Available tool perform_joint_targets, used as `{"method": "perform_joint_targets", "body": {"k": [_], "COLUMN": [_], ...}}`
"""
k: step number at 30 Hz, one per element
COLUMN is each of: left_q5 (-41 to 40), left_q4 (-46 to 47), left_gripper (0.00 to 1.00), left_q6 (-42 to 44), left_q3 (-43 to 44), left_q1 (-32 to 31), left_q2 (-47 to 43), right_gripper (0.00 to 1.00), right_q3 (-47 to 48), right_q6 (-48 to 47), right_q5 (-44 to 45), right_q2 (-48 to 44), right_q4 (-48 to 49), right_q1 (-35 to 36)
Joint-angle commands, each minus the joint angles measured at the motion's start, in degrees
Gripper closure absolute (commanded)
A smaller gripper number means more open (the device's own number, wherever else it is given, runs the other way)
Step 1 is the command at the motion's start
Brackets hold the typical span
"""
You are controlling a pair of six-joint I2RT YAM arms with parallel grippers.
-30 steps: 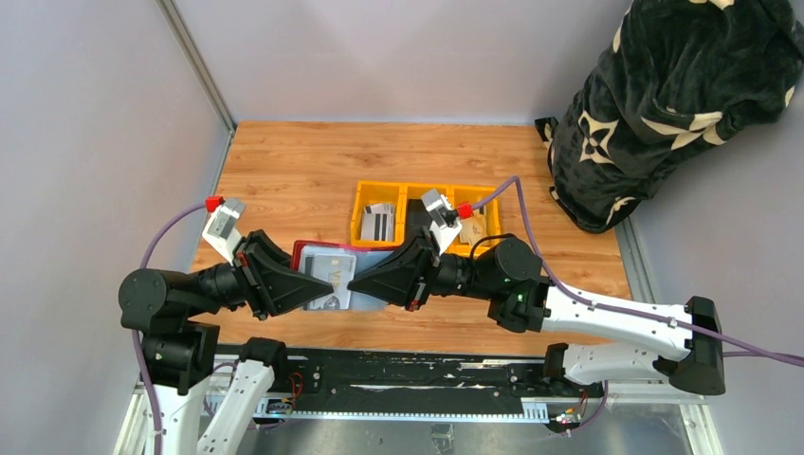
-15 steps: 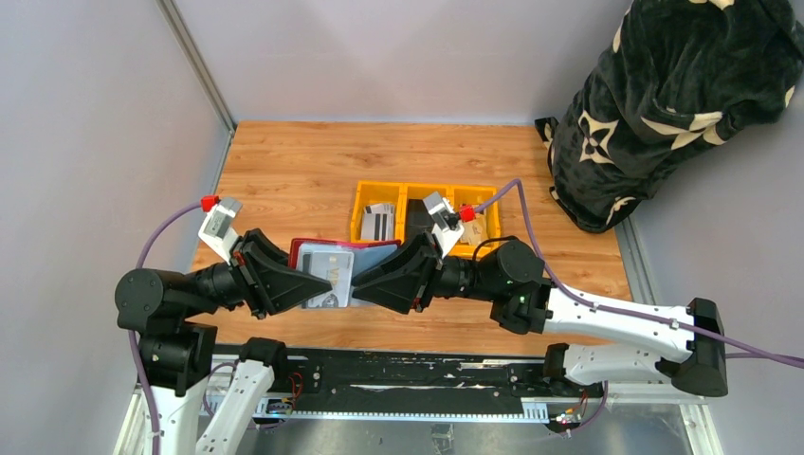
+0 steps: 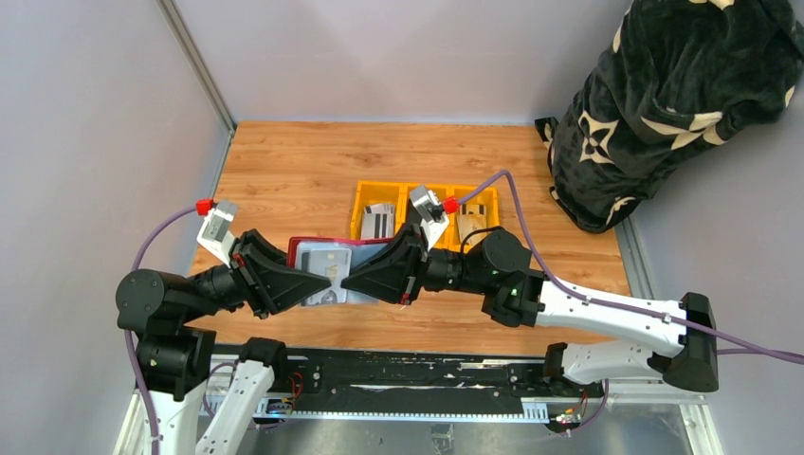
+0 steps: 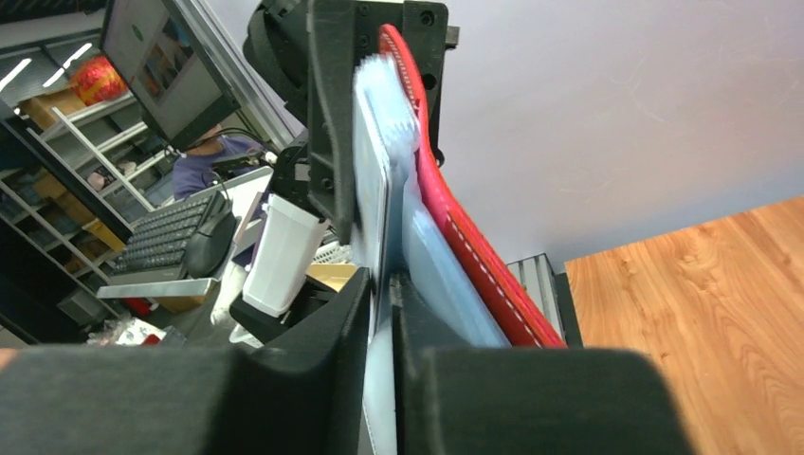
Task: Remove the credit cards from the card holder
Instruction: Remove the credit card from the card holder.
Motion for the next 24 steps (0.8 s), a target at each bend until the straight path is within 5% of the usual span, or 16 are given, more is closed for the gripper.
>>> {"method": "perform_joint_targets", "body": {"k": [1,3,7,10,24], "left_q5": [2.6,3.7,4.1,5.0,7.7], "left_q4": [1.7,3.3,5.5,5.9,10.6], "left_gripper": [0.71,0.65,0.46,0.44,0.83], "left_q6": [-0.8,-2.7,-7.5,-9.0,-12.6], "left_q3": [-0.3,-0.4,-0.3,-0.7,-0.6], "left_q1": [-0.3,-0.3,-0.3,-0.3,-0.3], "left_q2": [-1.3,-1.3,-1.1,-0.8,-0.1], "right_gripper": [0.91,0.99,1.00,1.00,1.00], "right_q3": [2.9,1.8,0.3,0.6,-3.1], "right_q6": [-0.3,-0.2,-0.4,-0.3,-0.4], "right_q5": [1.1,1.3,0.7,-1.3,-0.9], "right_q2": [2.3,1.5,0.4,0.9,-1.8], "right_q4": [-0.7,0.3,1.8,2.6,3.2], "right_q1": [-0.4,-0.4,-0.4,-0.5,-1.2]}}
